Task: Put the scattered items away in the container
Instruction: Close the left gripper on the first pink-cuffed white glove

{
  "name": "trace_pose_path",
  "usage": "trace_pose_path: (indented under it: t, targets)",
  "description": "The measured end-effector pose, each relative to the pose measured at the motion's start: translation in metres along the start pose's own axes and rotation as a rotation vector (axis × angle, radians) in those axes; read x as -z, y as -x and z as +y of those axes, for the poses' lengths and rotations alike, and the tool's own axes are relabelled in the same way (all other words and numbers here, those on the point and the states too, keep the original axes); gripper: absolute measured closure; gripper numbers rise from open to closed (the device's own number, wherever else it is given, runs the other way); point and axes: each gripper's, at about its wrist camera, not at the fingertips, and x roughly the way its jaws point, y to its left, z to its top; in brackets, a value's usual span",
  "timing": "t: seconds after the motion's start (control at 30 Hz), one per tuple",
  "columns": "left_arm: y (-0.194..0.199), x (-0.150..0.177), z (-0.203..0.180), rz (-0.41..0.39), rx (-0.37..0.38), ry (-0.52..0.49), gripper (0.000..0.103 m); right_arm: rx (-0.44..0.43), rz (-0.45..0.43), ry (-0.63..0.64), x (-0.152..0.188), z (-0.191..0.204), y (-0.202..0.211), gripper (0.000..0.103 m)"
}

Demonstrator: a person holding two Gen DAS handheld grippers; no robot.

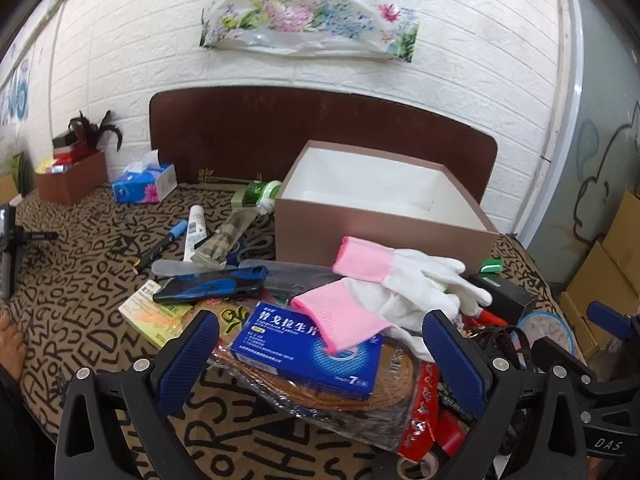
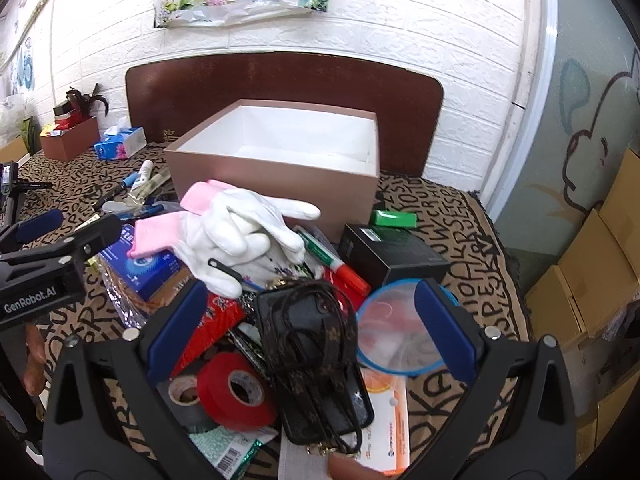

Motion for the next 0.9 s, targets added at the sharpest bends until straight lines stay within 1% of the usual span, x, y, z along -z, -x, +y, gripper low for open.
trace_pose_path:
  t: [0.07, 0.23, 0.3, 0.37, 0.43, 0.5, 0.57, 0.63, 0.73, 0.83, 0.9]
  targets:
    - [-0.005, -0.002, 0.003, 0.007, 0.005, -0.013, 0.000, -0.032, -0.008, 0.022, -0.006, 0.005, -0.006, 0.000]
    - [-0.023, -0.011, -0.003, 0.002, 0.041, -0.162, 0.000, -0.128, -0.018, 0.095, -0.028, 0.021, -0.031, 0.000]
    - [-0.035, -0.014, -0.003, 0.019, 0.060, -0.200, 0.000, -0.179, 0.009, 0.123, -0.038, 0.026, -0.044, 0.000]
    - [-0.045, -0.015, -0.002, 0.038, 0.097, -0.219, 0.000, -0.224, 0.023, 0.148, -0.046, 0.029, -0.054, 0.000]
    - [-0.051, -0.014, -0.003, 0.051, 0.115, -0.245, 0.000, -0.240, 0.040, 0.178, -0.052, 0.032, -0.063, 0.000]
    - [-0.053, -0.013, -0.007, 0.044, 0.138, -0.288, 0.000, -0.251, 0.061, 0.207, -0.053, 0.035, -0.070, 0.000]
    - [-0.056, -0.012, -0.013, 0.038, 0.152, -0.338, 0.000, -0.281, 0.078, 0.236, -0.053, 0.037, -0.075, 0.000]
    - [-0.062, -0.013, -0.018, 0.059, 0.180, -0.360, 0.001, -0.323, 0.088, 0.263, -0.053, 0.039, -0.079, 0.000]
    - [-0.074, -0.019, -0.023, 0.098, 0.240, -0.350, 0.004, -0.364, 0.110, 0.300, -0.060, 0.040, -0.088, 0.000]
    - [-0.083, -0.029, -0.026, 0.118, 0.290, -0.339, 0.005, -0.452, 0.163, 0.267, -0.071, 0.034, -0.102, 0.008]
    - [-0.090, -0.033, -0.032, 0.134, 0.327, -0.364, 0.006, -0.503, 0.198, 0.244, -0.075, 0.030, -0.110, 0.014]
